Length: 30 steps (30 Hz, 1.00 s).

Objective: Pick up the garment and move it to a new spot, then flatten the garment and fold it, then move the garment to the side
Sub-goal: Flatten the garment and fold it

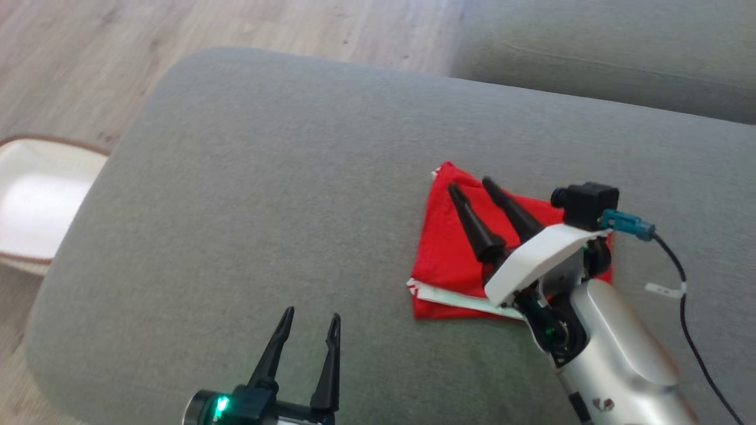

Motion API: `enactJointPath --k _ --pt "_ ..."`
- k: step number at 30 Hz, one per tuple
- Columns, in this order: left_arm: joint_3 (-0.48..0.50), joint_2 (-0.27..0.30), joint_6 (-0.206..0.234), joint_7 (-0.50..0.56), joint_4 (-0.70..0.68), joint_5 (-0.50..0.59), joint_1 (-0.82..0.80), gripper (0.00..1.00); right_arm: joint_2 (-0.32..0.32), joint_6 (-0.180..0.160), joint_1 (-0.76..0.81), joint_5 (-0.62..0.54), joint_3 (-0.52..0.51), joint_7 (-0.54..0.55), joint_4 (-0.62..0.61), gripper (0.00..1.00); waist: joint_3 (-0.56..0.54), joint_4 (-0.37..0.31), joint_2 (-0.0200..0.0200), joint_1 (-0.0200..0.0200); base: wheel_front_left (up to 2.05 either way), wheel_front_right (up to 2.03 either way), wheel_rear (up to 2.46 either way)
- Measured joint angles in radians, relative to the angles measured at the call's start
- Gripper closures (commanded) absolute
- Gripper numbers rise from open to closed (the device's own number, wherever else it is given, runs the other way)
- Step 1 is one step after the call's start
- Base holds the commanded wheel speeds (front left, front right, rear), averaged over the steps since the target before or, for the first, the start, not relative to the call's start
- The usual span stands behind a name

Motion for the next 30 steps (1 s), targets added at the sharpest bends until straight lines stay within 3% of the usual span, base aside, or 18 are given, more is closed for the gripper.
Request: enactJointPath --k 6,19,30 --pt "0.038 -0.002 0.016 0.0 -0.002 -0.009 0.001 0.0 -0.069 0.0 0.019 -0.017 -0.014 -0.086 -0.075 0.0 -0.023 -0.07 0.0 0.0 0.0 0.0 0.0" --pt "0.1 -0.004 0.044 0.0 -0.013 -0.01 0.023 0.0 -0.171 0.0 0.219 -0.055 -0.131 -0.276 -0.09 0.0 -0.078 -0.22 0.0 -0.0001 0.0 0.0 0.0" --pt "0.13 -0.004 0.049 0.0 -0.009 -0.026 0.075 0.0 -0.166 0.0 0.408 -0.219 -0.193 -0.362 -0.079 0.0 -0.123 -0.261 0.0 -0.0002 0.0 0.0 0.0"
